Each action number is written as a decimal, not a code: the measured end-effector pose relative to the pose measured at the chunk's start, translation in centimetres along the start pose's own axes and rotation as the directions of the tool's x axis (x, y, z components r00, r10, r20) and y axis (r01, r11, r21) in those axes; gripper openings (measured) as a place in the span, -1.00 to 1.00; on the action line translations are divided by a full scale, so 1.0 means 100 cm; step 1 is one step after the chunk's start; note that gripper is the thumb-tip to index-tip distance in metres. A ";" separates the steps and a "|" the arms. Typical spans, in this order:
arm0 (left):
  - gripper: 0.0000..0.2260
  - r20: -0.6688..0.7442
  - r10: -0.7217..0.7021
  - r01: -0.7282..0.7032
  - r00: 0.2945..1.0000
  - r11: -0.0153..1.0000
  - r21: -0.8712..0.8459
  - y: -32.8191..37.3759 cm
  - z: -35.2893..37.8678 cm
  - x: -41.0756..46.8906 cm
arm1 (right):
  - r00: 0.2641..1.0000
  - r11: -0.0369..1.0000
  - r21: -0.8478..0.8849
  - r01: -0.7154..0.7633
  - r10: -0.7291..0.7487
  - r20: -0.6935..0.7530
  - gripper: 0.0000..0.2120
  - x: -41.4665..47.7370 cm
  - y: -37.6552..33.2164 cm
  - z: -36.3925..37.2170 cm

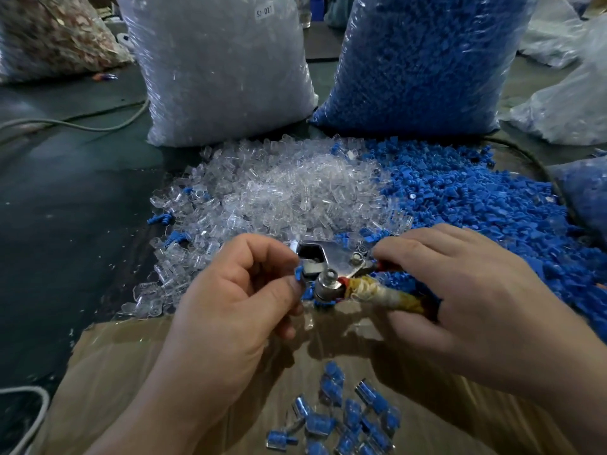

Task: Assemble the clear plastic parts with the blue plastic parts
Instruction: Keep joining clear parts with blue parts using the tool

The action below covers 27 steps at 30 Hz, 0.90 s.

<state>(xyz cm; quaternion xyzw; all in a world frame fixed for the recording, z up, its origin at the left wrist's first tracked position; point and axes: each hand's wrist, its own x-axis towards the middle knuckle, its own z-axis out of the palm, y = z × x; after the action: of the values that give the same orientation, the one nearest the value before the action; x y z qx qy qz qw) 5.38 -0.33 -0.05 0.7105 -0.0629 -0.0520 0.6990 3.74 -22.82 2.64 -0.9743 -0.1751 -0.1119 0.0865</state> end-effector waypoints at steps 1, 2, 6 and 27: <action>-0.84 0.008 -0.001 0.001 1.000 1.000 0.016 0.001 0.001 0.000 | 1.000 1.000 0.004 -0.002 0.002 0.011 -0.46 0.000 0.000 0.000; -0.84 0.014 0.002 -0.002 1.000 1.000 0.028 0.002 0.001 -0.001 | 1.000 1.000 0.010 -0.003 0.003 0.024 -0.46 0.000 0.001 0.000; -0.83 0.022 0.022 -0.024 1.000 0.996 0.081 0.004 0.002 -0.001 | 0.996 1.000 0.009 0.003 -0.004 0.087 -0.46 0.000 0.001 0.000; -0.71 0.025 -0.193 0.189 0.981 0.975 0.117 0.000 0.006 0.001 | 0.960 0.961 -0.197 -0.196 0.228 0.159 -0.34 0.020 0.010 0.013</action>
<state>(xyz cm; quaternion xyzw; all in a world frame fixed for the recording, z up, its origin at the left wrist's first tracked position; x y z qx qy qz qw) 5.35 -0.92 -0.05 0.7511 -0.0097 -0.1280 0.6476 6.22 -22.84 1.74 -0.9974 -0.0656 -0.0286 -0.0065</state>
